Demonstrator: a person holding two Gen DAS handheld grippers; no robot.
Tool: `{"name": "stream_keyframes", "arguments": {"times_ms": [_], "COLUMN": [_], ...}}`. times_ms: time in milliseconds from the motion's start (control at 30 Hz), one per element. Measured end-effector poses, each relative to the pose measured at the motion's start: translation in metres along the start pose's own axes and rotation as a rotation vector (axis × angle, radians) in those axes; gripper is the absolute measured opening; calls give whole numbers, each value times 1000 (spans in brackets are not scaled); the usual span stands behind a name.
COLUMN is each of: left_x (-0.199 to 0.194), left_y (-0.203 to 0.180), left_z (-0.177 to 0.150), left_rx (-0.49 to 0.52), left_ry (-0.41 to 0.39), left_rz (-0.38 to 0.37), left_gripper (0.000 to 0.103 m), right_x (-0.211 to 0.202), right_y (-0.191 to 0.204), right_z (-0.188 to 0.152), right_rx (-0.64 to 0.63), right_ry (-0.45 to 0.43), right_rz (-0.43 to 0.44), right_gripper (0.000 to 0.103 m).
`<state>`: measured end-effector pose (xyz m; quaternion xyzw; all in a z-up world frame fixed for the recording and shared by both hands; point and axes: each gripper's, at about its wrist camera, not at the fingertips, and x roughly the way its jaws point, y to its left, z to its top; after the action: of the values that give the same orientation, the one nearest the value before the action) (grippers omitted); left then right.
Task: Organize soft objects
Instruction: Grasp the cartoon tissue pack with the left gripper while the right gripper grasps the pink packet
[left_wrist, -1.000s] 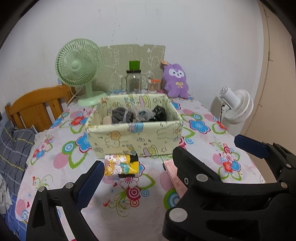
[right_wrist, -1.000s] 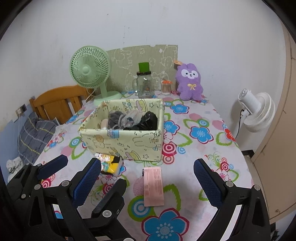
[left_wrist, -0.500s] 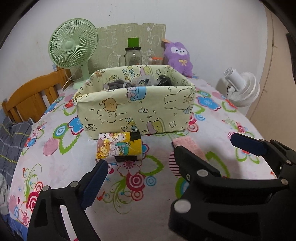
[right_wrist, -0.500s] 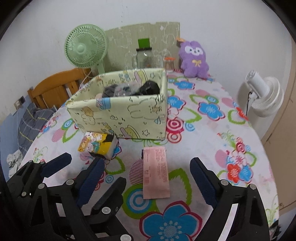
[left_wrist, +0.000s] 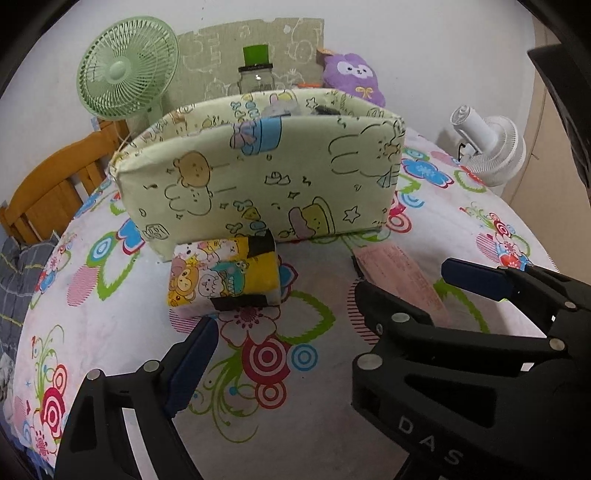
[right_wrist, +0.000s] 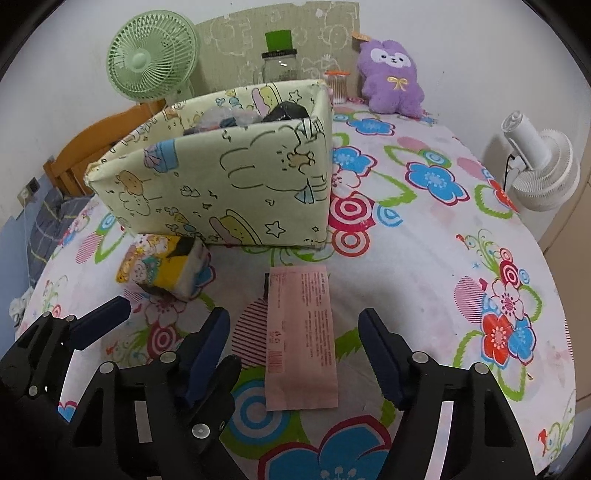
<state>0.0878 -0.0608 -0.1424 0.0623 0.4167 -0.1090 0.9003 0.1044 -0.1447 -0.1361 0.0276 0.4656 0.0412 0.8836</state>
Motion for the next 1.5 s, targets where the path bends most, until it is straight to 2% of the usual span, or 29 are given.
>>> {"name": "stream_keyframes", "arguments": {"times_ms": [133,233,400,600,800,1000,1133,1500], "left_x": [7,11,12,7,-4,-3,2,25], "left_y": [4,6,7,7,15,26,35,52], "left_z": [-1,-2,-2,0,9,16,19,24], "left_rx": [-16,-29,-38,-35,-58,-82,-103,-122], "left_ry": [27,41,42,35,-5,-14,-12,33], "left_rz": [-1,5,6,22,36,41,56,33], "left_gripper": [90,91,91,90,90,90,90,90], "right_x": [8,11,13,11,-5,-11,-10,5], "right_y": [1,6,7,7,14,20,24,32], "right_z": [1,2,3,5,13,20,24,29], "right_rx": [1,-24,-54,-60,-54,-50,-45,-13], "right_ry": [19,17,9,13,-30,-49,-45,-2], "right_rz": [5,-23,-53,-24,-5,-1,3,-4], "right_gripper": [66,62,42,41,41,41,41,41]}}
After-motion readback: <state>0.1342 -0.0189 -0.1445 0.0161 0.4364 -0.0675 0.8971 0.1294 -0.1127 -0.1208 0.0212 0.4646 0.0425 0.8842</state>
